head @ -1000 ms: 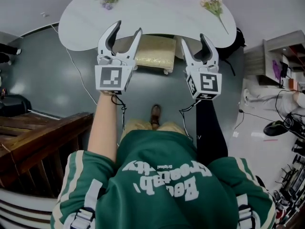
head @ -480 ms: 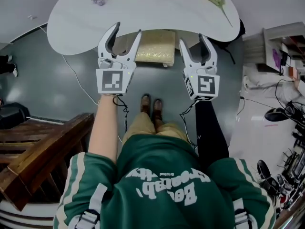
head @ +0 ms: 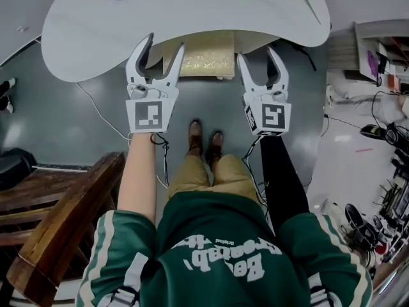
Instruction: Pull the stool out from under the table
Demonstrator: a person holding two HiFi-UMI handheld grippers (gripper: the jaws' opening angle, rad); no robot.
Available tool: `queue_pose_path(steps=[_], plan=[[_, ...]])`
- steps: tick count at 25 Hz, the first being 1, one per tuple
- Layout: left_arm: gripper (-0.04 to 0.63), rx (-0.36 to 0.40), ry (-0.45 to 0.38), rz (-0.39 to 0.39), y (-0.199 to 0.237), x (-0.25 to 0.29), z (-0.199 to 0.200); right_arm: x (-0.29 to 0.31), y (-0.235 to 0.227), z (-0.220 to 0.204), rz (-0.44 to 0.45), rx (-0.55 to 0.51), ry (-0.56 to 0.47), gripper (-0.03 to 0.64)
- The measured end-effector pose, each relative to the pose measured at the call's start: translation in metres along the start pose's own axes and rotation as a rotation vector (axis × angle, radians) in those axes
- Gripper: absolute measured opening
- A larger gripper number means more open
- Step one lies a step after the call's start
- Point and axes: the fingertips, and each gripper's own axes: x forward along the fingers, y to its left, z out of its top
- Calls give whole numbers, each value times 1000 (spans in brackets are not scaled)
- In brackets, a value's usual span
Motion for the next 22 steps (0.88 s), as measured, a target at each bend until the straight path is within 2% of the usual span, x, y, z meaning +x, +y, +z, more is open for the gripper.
queue_pose_path(steps=[8, 22], plan=[[262, -48, 48, 16, 4, -13, -76, 11, 19, -77, 23, 17, 51, 281], [262, -8, 190, 45, -17, -61, -310, 20, 33, -316, 33, 53, 143, 319]])
